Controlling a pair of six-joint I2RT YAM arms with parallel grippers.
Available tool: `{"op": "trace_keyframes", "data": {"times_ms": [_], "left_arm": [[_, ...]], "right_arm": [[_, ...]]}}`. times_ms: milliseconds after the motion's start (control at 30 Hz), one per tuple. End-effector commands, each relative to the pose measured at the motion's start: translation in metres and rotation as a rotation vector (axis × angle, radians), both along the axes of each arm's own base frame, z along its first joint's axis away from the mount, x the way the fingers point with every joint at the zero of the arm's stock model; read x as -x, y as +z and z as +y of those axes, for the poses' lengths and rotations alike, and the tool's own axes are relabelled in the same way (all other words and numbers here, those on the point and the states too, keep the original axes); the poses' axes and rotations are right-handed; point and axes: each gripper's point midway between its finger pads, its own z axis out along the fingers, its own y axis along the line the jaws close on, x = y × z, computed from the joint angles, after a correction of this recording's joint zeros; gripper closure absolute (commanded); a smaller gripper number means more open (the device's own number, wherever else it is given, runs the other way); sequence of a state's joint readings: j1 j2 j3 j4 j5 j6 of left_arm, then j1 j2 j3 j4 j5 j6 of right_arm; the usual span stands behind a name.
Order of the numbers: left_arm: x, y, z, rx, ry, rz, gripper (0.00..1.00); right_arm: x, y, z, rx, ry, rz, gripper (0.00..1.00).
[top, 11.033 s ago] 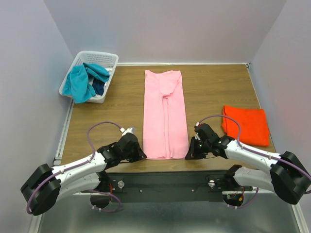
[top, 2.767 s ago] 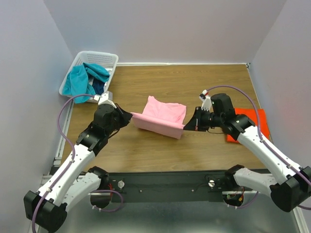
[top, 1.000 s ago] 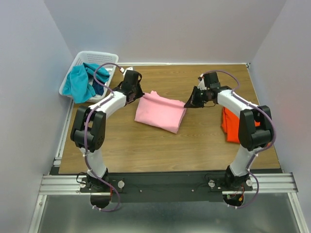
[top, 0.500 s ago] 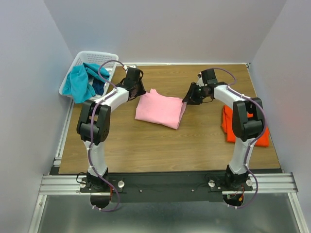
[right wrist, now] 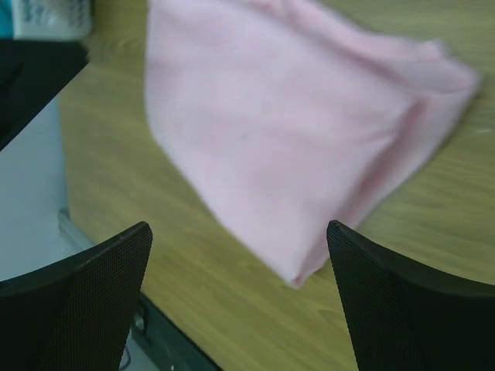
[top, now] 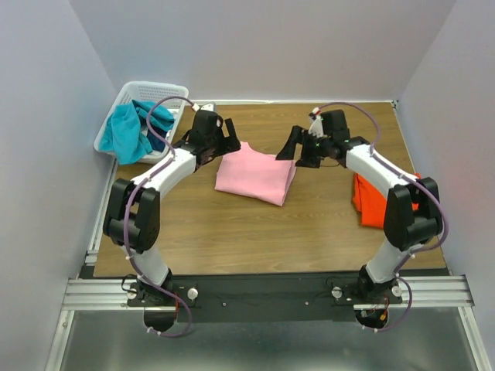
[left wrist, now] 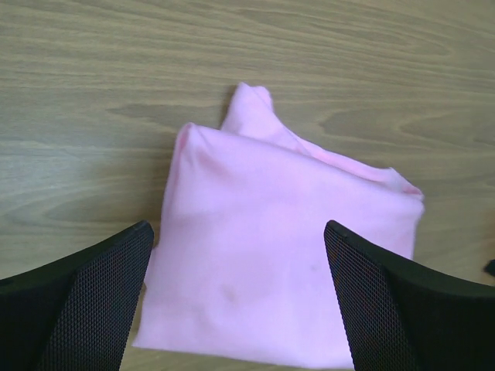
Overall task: Fold and stack the t-shirts
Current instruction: Fold the tshirt
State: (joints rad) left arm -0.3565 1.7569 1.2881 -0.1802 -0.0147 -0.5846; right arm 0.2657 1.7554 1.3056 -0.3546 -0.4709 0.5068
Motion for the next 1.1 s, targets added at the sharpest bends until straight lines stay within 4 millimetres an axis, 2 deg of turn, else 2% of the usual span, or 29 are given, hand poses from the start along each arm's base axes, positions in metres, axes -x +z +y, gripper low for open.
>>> {"op": "trace_keyframes", "data": {"times_ms": [0, 67, 167, 267, 367, 400, 500, 567, 667, 767, 900, 1067], "left_arm": [[0.020, 0.020, -0.014, 0.067, -0.067, -0.045, 0.02], [0.026, 0.017, -0.015, 0.074, -0.072, -0.042, 0.02], [0.030, 0.018, -0.014, 0.075, -0.075, -0.047, 0.02], [0.030, 0.016, -0.015, 0.074, -0.082, -0.047, 0.02], [0.030, 0.008, -0.020, 0.078, -0.101, -0.029, 0.02], [0.030, 0.002, -0.022, 0.078, -0.107, -0.018, 0.02], [0.027, -0.004, -0.027, 0.079, -0.125, -0.007, 0.02], [0.025, -0.005, -0.030, 0.076, -0.137, -0.009, 0.02], [0.024, -0.013, -0.035, 0.067, -0.150, 0.004, 0.02], [0.024, -0.023, -0.038, 0.064, -0.163, 0.021, 0.02], [0.022, -0.037, -0.044, 0.063, -0.185, 0.040, 0.02], [0.016, -0.053, -0.047, 0.050, -0.189, 0.057, 0.02]], "right_arm": [[0.048, 0.011, 0.060, -0.102, 0.186, -0.023, 0.00], [0.051, 0.011, 0.072, -0.107, 0.201, -0.042, 0.00], [0.050, -0.003, 0.088, -0.106, 0.218, -0.024, 0.00], [0.044, -0.018, 0.088, -0.085, 0.196, -0.003, 0.00], [0.044, -0.045, 0.079, -0.031, 0.160, 0.034, 0.00], [0.048, -0.061, 0.074, -0.007, 0.143, 0.068, 0.00], [0.056, -0.086, 0.065, 0.037, 0.118, 0.118, 0.00], [0.066, -0.111, 0.052, 0.092, 0.082, 0.162, 0.00], [0.079, -0.133, 0.032, 0.168, 0.038, 0.195, 0.00], [0.089, -0.145, 0.016, 0.208, 0.016, 0.216, 0.00], [0.093, -0.154, 0.001, 0.238, -0.008, 0.229, 0.00], [0.093, -0.154, -0.010, 0.247, -0.017, 0.224, 0.00]]}}
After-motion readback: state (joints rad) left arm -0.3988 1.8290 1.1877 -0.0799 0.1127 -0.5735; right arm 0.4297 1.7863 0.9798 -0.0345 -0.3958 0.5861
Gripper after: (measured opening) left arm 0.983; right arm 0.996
